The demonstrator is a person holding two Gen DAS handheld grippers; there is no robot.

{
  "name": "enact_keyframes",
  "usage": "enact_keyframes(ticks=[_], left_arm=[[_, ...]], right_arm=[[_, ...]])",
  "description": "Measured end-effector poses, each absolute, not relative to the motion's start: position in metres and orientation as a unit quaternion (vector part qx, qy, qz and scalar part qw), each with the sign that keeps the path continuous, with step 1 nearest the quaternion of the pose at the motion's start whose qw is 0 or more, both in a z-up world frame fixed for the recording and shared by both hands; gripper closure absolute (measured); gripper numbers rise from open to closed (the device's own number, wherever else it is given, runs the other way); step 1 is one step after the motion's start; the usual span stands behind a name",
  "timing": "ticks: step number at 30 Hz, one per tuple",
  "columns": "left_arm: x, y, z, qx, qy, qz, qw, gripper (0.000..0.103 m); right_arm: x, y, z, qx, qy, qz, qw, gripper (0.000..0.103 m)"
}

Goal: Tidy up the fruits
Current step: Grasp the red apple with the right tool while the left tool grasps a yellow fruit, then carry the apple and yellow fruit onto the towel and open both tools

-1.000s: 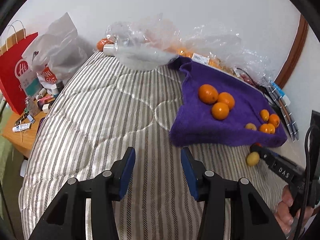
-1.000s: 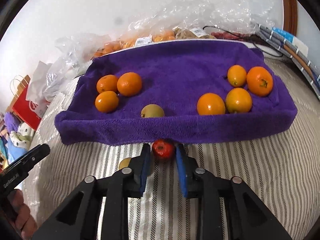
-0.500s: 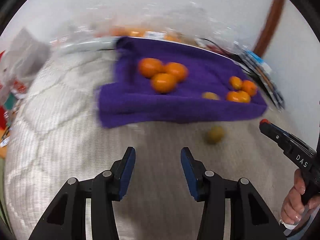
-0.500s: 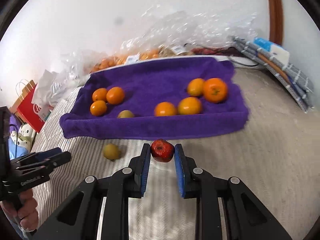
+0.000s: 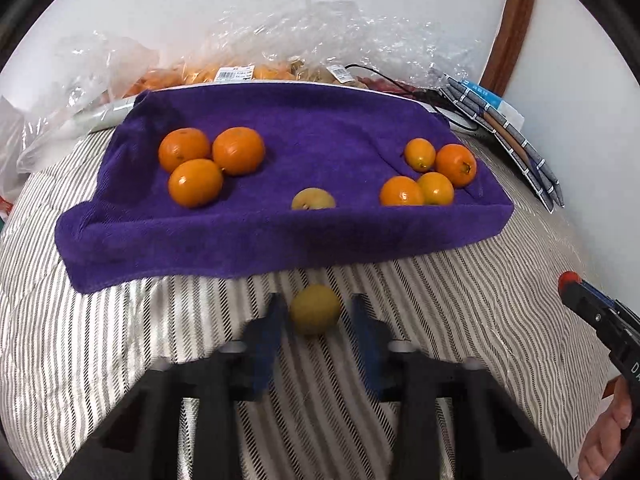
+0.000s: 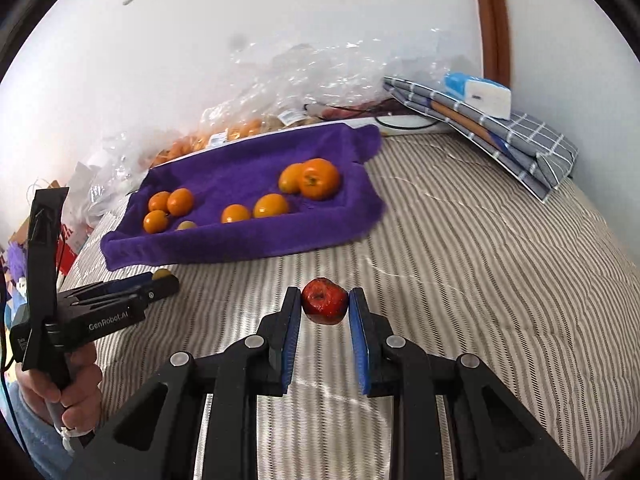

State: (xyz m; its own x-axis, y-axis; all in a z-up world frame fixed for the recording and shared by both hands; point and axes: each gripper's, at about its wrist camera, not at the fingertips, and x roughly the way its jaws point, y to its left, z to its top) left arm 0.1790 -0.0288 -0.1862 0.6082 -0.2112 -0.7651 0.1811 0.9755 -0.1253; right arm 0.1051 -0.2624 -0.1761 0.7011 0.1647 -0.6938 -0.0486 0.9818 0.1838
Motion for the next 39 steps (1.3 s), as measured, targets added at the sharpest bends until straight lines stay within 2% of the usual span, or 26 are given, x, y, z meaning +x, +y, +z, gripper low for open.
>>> enact_keyframes(ticks=[10,39], left_arm=[[0.168,-0.014,-0.164,-0.022,0.401,-0.099,0.91,0.078],[0.174,0.053,-0.105,-0.076,0.361,-0.055,0.928,0.078]], right_arm=[[0.113,-0.258,-0.174,0.08,0.38,0.065,0.919,0.079],[0.152,-0.222,-0.12,0.043,0.341,0.085,0.935,0.079]])
